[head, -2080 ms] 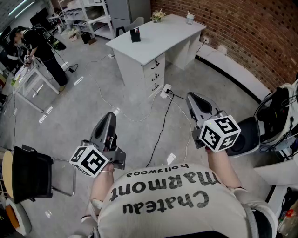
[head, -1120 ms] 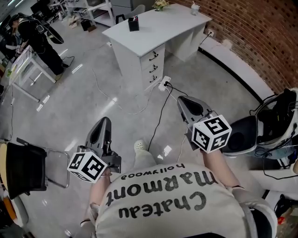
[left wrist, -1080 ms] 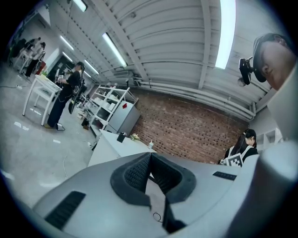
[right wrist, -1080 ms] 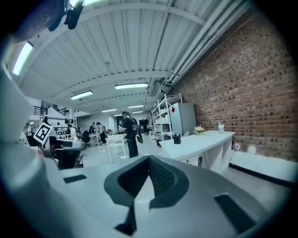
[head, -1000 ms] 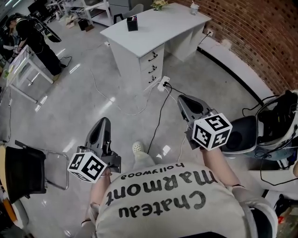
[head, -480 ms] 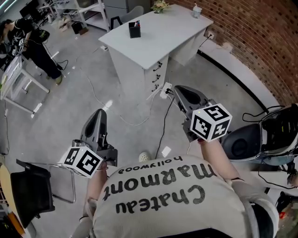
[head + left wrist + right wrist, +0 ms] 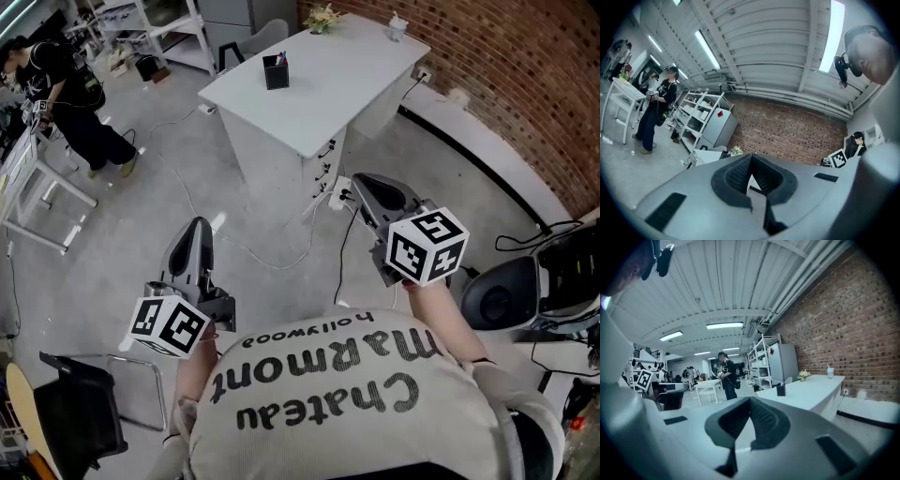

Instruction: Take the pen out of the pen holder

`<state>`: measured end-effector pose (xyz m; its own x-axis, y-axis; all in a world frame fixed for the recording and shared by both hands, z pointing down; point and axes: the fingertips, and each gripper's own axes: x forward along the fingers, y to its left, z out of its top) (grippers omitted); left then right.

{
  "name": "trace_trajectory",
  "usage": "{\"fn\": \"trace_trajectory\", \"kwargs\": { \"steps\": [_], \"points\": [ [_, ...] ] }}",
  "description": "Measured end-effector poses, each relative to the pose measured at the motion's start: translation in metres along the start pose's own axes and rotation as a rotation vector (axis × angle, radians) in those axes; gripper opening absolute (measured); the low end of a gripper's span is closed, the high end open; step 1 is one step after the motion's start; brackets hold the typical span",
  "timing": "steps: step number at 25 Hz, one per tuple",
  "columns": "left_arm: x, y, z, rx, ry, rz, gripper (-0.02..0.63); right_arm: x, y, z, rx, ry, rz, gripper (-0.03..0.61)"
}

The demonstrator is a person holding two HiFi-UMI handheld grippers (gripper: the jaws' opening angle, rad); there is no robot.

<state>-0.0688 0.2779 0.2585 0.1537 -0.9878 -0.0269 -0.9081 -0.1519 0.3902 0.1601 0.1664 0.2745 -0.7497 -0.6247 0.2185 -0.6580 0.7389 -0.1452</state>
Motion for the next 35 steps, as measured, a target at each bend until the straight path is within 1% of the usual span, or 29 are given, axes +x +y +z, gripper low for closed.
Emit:
{"fn": "trace_trajectory", "kwargs": {
  "steps": [3, 6, 11, 16, 20, 25, 28, 32, 35],
  "points": [
    [0.014, 0.017, -0.011, -0.045, 0.04, 0.032, 0.0, 0.011, -0.013, -0.005, 0.027, 0.019, -0.021, 0.003],
    [0.031, 0.027, -0.014, -0.074, 0.037, 0.027, 0.0, 0.031, -0.023, -0.009, 0.068, 0.03, -0.01, 0.003],
    [0.067, 0.036, -0.008, -0.075, 0.02, 0.001, 0.0, 0.076, -0.042, -0.008, 0.072, 0.047, 0.032, 0.003],
    [0.111, 0.055, -0.002, -0.074, 0.027, 0.029, 0.0, 0.132, -0.076, 0.008, 0.112, 0.046, 0.072, 0.003],
    [0.16, 0.072, 0.01, -0.087, 0.004, 0.049, 0.0, 0.176, -0.109, 0.029, 0.108, 0.044, 0.096, 0.003],
    [0.228, 0.073, 0.019, -0.076, -0.009, 0.037, 0.0, 0.215, -0.161, 0.056, 0.125, 0.026, 0.111, 0.003],
    [0.263, 0.074, 0.027, -0.073, -0.034, 0.043, 0.0, 0.232, -0.188, 0.07, 0.113, 0.017, 0.123, 0.003],
    [0.305, 0.077, 0.027, -0.07, -0.054, 0.036, 0.0, 0.259, -0.227, 0.076, 0.125, 0.012, 0.123, 0.003],
    [0.322, 0.086, 0.018, -0.075, -0.056, 0.073, 0.0, 0.281, -0.246, 0.068, 0.152, 0.037, 0.15, 0.003]
  ]
}}
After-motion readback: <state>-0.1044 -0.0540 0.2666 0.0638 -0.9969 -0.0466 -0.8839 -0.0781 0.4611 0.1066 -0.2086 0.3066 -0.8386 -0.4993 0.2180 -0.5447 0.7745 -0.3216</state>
